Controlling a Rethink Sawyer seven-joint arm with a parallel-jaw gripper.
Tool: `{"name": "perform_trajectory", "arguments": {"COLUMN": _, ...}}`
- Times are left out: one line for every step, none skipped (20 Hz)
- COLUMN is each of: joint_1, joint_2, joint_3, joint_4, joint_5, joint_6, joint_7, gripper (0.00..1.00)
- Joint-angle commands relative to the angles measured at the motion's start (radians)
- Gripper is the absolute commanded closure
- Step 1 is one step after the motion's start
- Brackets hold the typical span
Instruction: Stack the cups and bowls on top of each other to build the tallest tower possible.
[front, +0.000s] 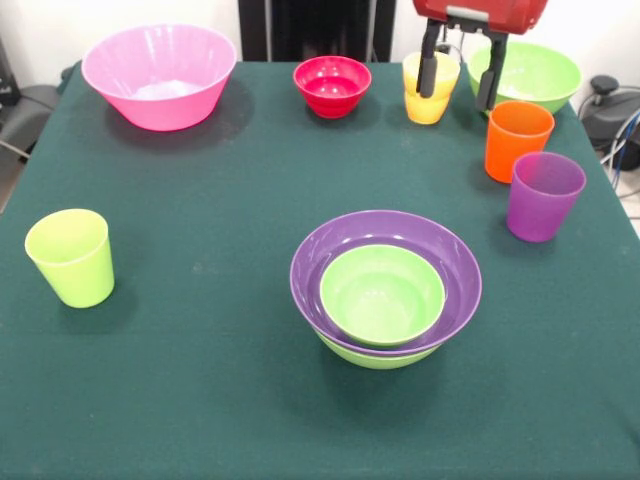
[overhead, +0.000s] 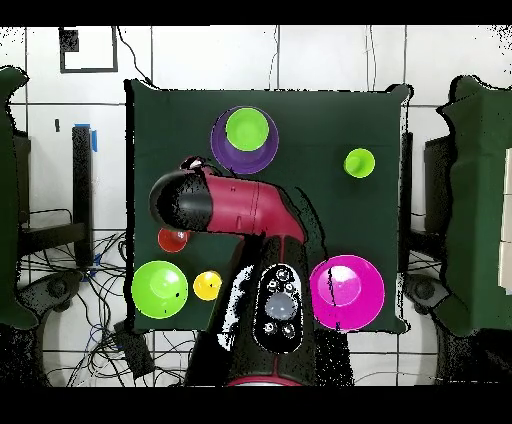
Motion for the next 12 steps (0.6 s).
{"name": "perform_trajectory", "arguments": {"joint_1": 0.048, "joint_2": -0.003, "joint_3": 0.026, "joint_4": 0.168, "joint_5": 0.012, "joint_6": -0.076, "joint_7": 0.189, "gripper": 0.0}}
{"name": "perform_trajectory", "arguments": {"joint_1": 0.053, "joint_2": -0.002, "joint_3": 0.022, "joint_4": 0.173, "joint_5": 0.014, "joint_6": -0.083, "joint_7": 0.192, "gripper": 0.0}}
{"name": "perform_trajectory", "arguments": {"joint_1": 0.059, "joint_2": 0.002, "joint_3": 0.016, "joint_4": 0.173, "joint_5": 0.015, "joint_6": -0.092, "joint_7": 0.194, "gripper": 0.0}}
{"name": "perform_trajectory", "arguments": {"joint_1": 0.063, "joint_2": 0.007, "joint_3": 0.014, "joint_4": 0.174, "joint_5": 0.018, "joint_6": -0.101, "joint_7": 0.195, "gripper": 0.0}}
{"name": "perform_trajectory", "arguments": {"joint_1": 0.067, "joint_2": 0.012, "joint_3": 0.01, "joint_4": 0.173, "joint_5": 0.02, "joint_6": -0.109, "joint_7": 0.196, "gripper": 0.0}}
{"name": "perform_trajectory", "arguments": {"joint_1": 0.071, "joint_2": 0.016, "joint_3": 0.008, "joint_4": 0.175, "joint_5": 0.024, "joint_6": -0.116, "joint_7": 0.197, "gripper": 0.0}}
{"name": "perform_trajectory", "arguments": {"joint_1": 0.077, "joint_2": 0.019, "joint_3": 0.005, "joint_4": 0.176, "joint_5": 0.028, "joint_6": -0.12, "joint_7": 0.201, "gripper": 0.0}}
{"name": "perform_trajectory", "arguments": {"joint_1": 0.083, "joint_2": 0.019, "joint_3": 0.0, "joint_4": 0.177, "joint_5": 0.032, "joint_6": -0.122, "joint_7": 0.203, "gripper": 0.0}}
{"name": "perform_trajectory", "arguments": {"joint_1": 0.088, "joint_2": 0.019, "joint_3": -0.005, "joint_4": 0.173, "joint_5": 0.037, "joint_6": -0.115, "joint_7": 0.204, "gripper": 0.0}}
{"name": "perform_trajectory", "arguments": {"joint_1": 0.096, "joint_2": 0.017, "joint_3": -0.011, "joint_4": 0.175, "joint_5": 0.042, "joint_6": -0.112, "joint_7": 0.207, "gripper": 0.0}}
{"name": "perform_trajectory", "arguments": {"joint_1": 0.105, "joint_2": 0.015, "joint_3": -0.02, "joint_4": 0.174, "joint_5": 0.047, "joint_6": -0.106, "joint_7": 0.211, "gripper": 0.0}}
{"name": "perform_trajectory", "arguments": {"joint_1": 0.117, "joint_2": 0.013, "joint_3": -0.03, "joint_4": 0.176, "joint_5": 0.053, "joint_6": -0.105, "joint_7": 0.219, "gripper": 0.0}}
